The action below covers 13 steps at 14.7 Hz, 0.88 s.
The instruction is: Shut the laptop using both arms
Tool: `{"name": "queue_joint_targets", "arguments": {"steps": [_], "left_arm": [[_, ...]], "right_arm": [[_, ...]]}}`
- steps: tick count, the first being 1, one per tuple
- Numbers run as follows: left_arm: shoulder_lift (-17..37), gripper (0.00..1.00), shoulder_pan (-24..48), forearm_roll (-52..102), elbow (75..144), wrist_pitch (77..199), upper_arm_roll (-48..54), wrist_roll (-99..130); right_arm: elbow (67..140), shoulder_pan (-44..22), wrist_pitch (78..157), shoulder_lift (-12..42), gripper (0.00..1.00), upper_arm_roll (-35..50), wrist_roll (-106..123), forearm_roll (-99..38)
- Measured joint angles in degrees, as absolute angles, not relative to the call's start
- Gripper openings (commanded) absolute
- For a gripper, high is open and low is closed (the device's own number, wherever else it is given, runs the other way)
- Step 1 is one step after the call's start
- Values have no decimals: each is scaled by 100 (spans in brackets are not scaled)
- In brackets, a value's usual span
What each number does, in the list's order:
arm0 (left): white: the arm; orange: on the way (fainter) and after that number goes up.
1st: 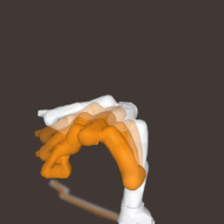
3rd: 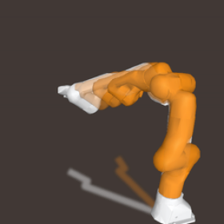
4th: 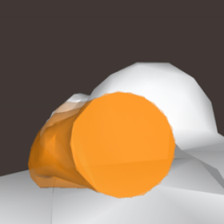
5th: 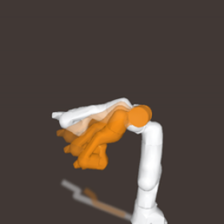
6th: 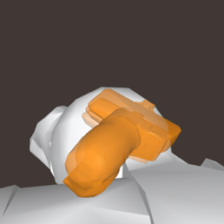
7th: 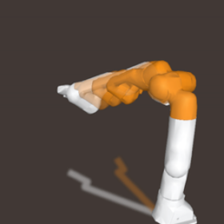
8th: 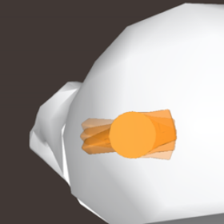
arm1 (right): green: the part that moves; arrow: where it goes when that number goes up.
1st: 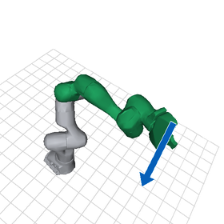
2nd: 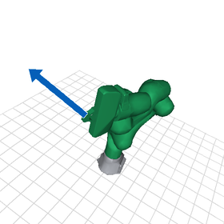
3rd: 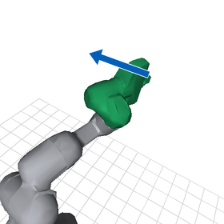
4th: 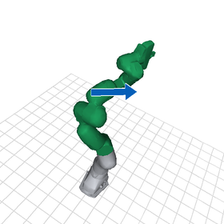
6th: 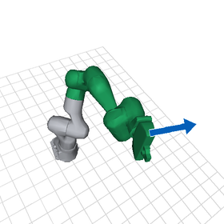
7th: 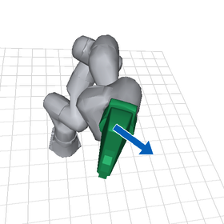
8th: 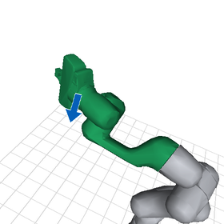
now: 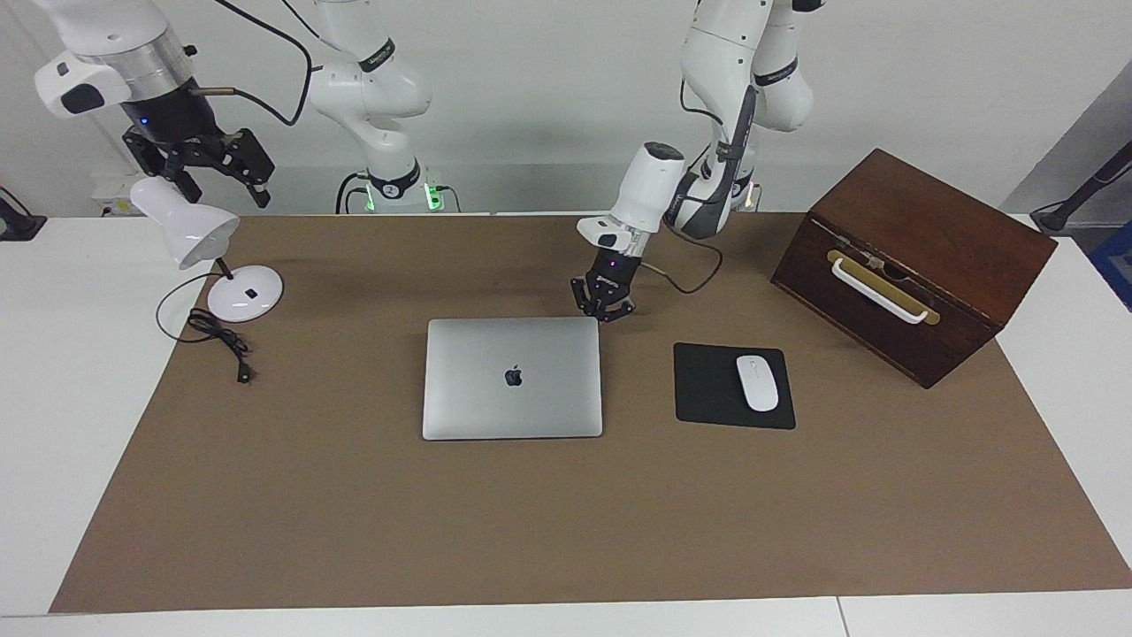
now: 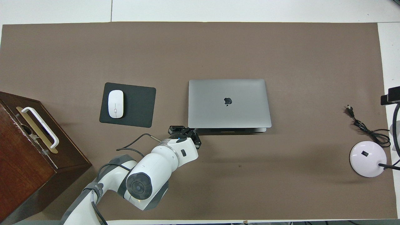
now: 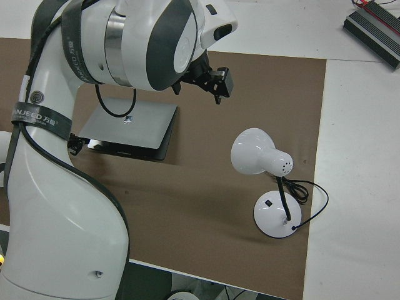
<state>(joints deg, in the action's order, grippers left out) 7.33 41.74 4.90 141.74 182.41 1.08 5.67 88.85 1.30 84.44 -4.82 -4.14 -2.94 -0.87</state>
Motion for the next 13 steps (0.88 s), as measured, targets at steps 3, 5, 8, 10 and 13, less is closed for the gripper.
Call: {"name": "queue_joint_targets", "arguments": {"steps": [3, 5, 8, 10, 13], "left_arm": [[319, 0, 4174, 490, 14178, 17422, 107, 566], [11, 0, 4174, 490, 14179, 16865, 104, 565], [-393, 0, 4161, 490, 14166, 16017, 51, 566], [-609, 0, 4068, 490, 14104, 15468, -8, 566], [-858, 0, 3792, 490, 13689, 14315, -31, 555]], "right_arm": [[8944, 130, 8488, -483, 100, -410, -294, -87], [8973, 130, 8544, -484, 100, -409, -294, -87], [8991, 128, 8556, -492, 100, -403, -294, -87], [8993, 124, 8556, -497, 100, -402, -294, -87], [8996, 123, 8556, -504, 100, -400, -294, -87]]}}
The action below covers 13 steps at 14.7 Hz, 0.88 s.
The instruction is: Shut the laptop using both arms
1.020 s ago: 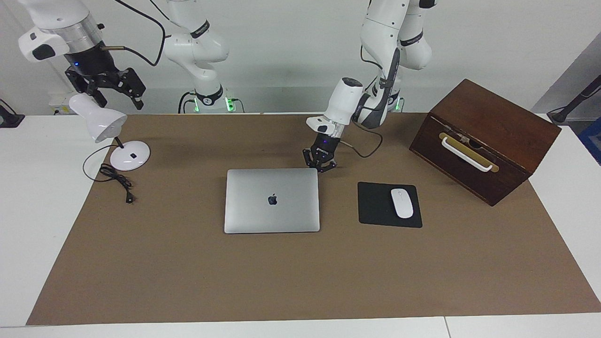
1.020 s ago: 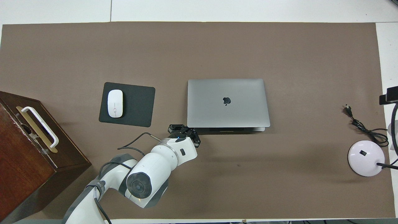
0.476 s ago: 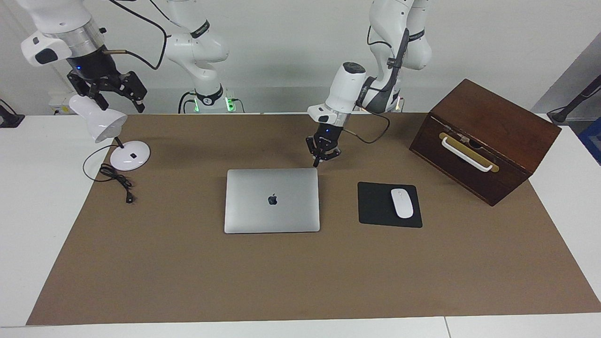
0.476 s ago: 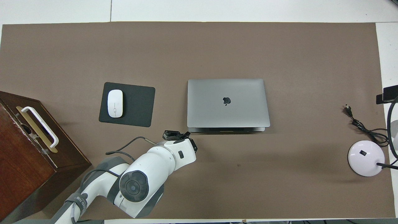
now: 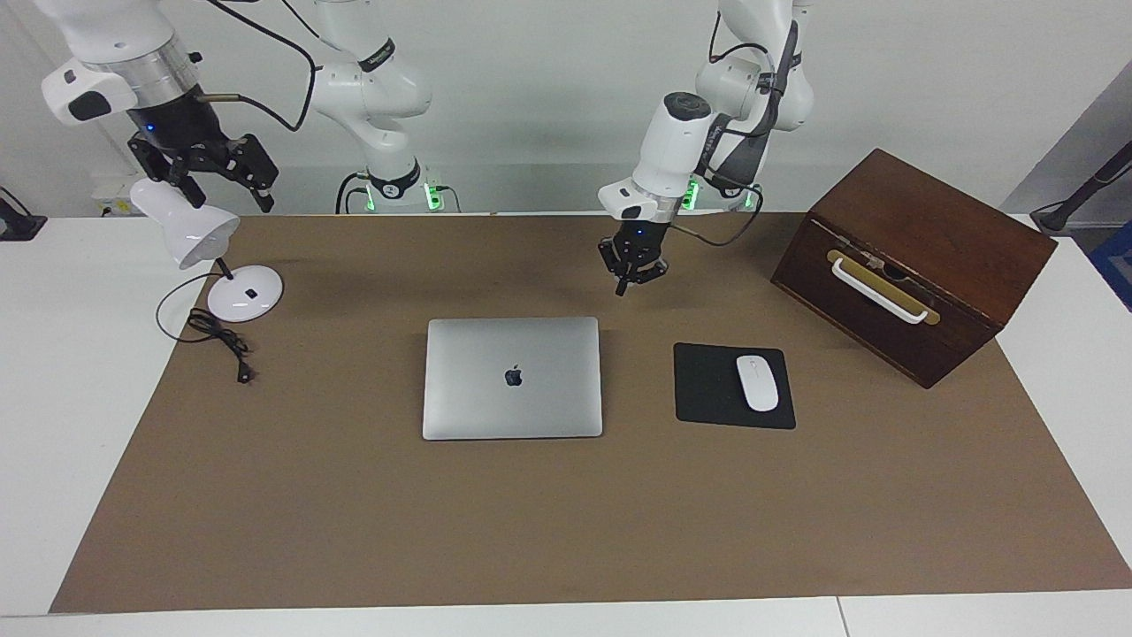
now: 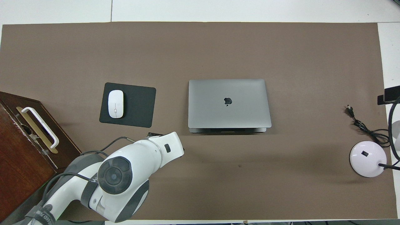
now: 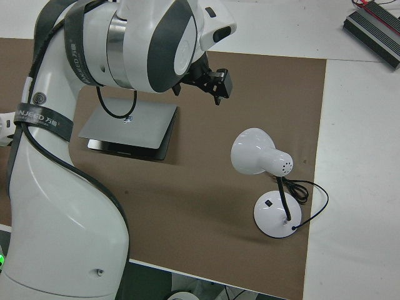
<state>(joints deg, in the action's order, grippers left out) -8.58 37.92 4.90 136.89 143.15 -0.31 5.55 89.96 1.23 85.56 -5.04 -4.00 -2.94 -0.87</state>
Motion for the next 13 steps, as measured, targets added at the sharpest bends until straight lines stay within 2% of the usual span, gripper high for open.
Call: {"name": "queue_joint_targets", "arguments": {"steps": [4, 9, 10, 11, 12, 13], "left_arm": [[-1003, 0, 3167, 488, 12639, 12572, -56, 518], [-1005, 0, 2282, 485, 11845, 11399, -78, 503], [-1005, 11, 2093, 484, 11756, 11287, -80, 494], [-1004, 79, 1921, 482, 11678, 11192, -82, 489], [-1003, 100, 1761, 478, 11599, 11099, -81, 485], [-999, 100, 1610, 453, 11507, 10991, -80, 482]], "right_arm": [[9005, 123, 8565, -513, 100, -400, -294, -87], [9146, 123, 8814, -518, 100, -401, -294, -87], [9177, 123, 8835, -518, 100, -401, -294, -87], [9195, 123, 8844, -518, 100, -401, -294, -87], [9208, 123, 8844, -518, 100, -401, -294, -87], [9220, 123, 8844, -518, 100, -401, -294, -87]]}}
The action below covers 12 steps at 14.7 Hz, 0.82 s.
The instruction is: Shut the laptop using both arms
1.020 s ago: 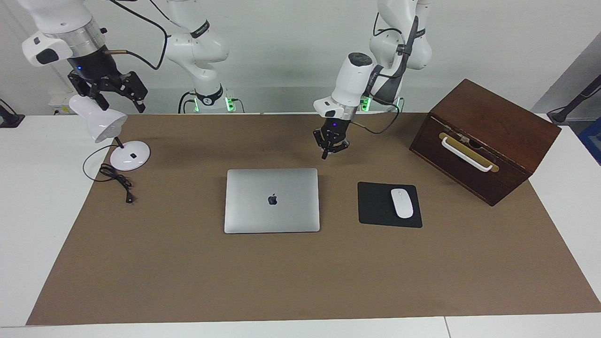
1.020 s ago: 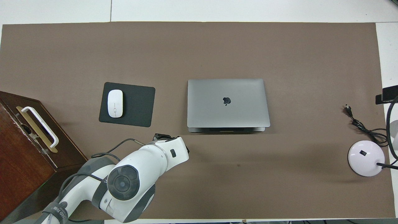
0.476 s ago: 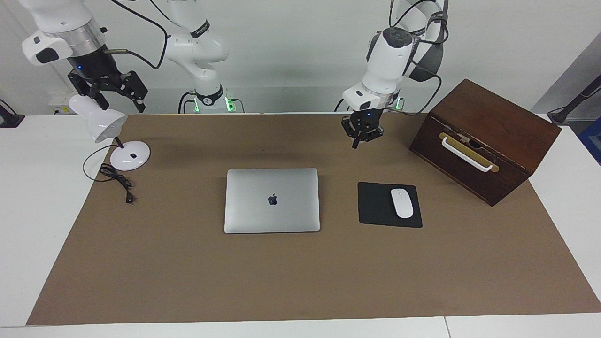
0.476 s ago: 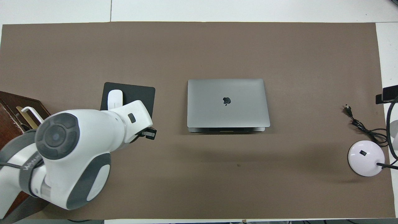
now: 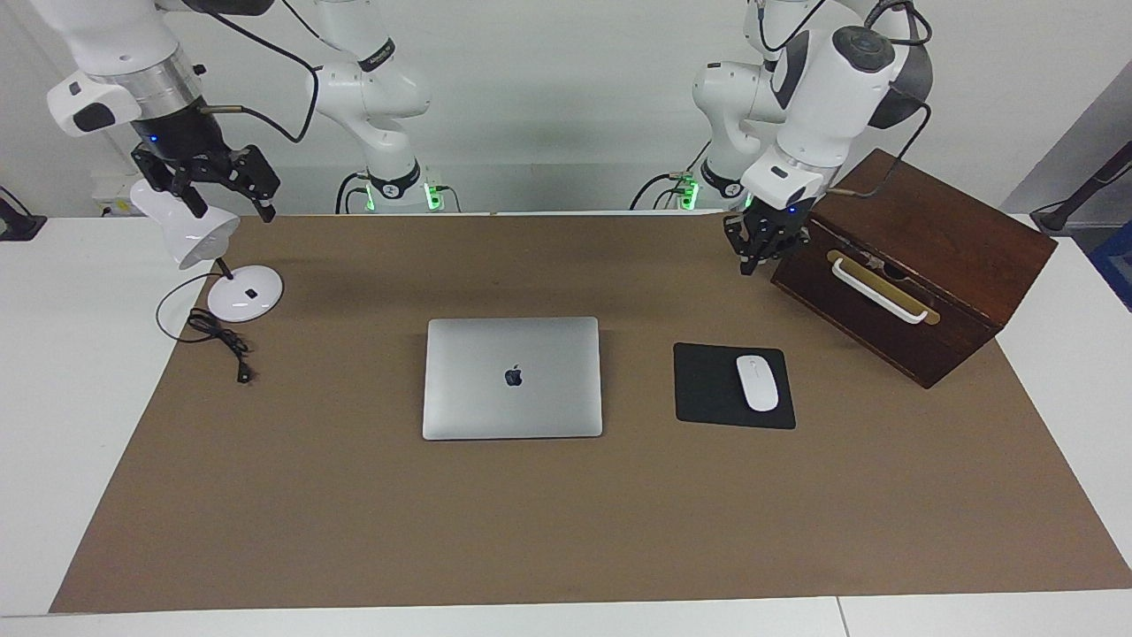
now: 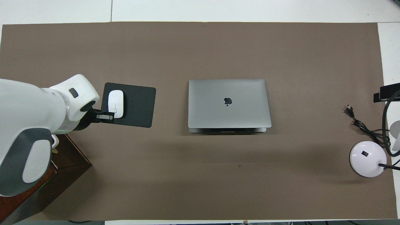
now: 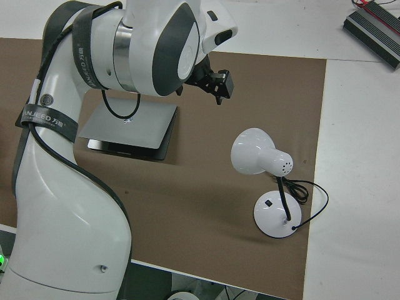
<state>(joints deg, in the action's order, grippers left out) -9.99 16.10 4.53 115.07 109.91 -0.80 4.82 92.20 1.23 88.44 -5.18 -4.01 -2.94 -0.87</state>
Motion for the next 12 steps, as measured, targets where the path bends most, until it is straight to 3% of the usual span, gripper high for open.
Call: {"name": "queue_joint_targets", "arguments": {"steps": [6, 12], "left_arm": [[-947, 100, 778, 273, 10963, 10517, -80, 464], [-759, 100, 402, 179, 10355, 10158, -77, 458]], "right_arm": [[9257, 123, 8846, -520, 100, -400, -294, -87], [9266, 123, 8848, -530, 100, -396, -294, -87]]}}
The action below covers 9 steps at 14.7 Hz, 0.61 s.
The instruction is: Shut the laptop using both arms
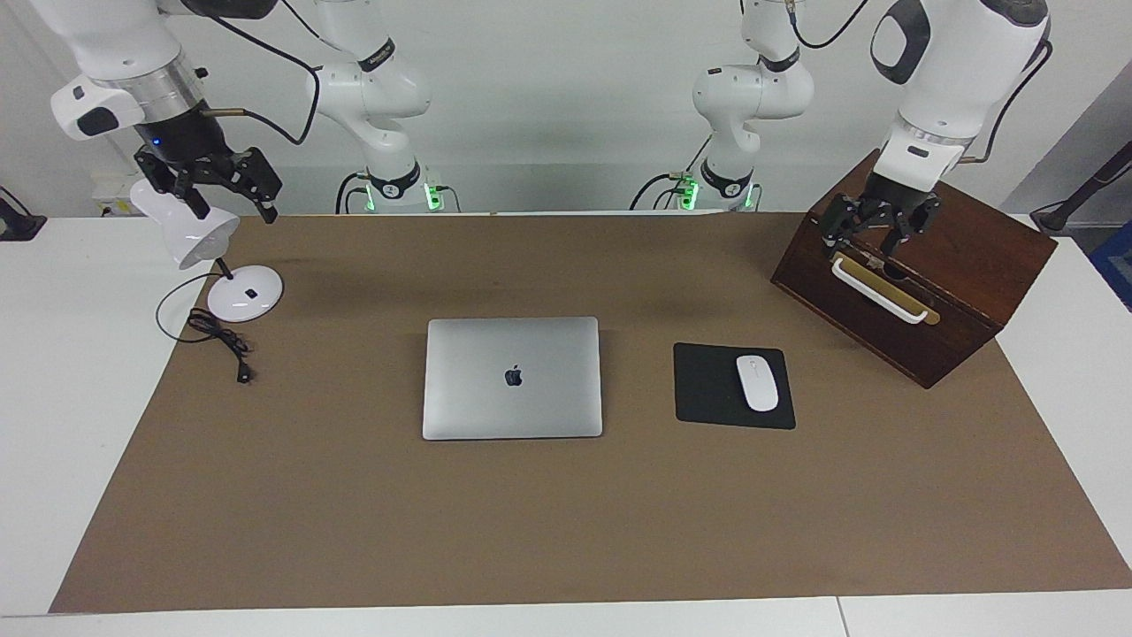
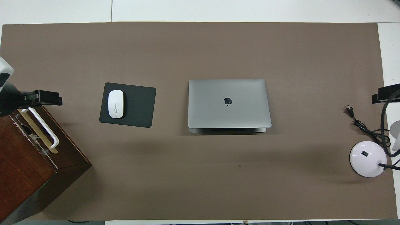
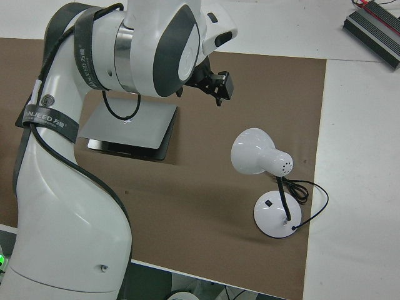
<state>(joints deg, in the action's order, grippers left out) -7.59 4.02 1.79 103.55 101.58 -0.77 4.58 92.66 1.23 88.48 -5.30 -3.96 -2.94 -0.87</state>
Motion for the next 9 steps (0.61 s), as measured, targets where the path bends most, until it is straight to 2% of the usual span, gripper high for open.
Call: {"name": "queue_joint_targets", "arguments": {"steps": [4, 9], "left_arm": [[-406, 100, 381, 177, 9550, 9645, -68, 458], [-29, 100, 380, 189, 9120, 9166, -63, 458]], "right_arm": [[9301, 123, 8851, -531, 100, -393, -294, -87], [9513, 122, 9060, -530, 100, -387, -294, -87]]}}
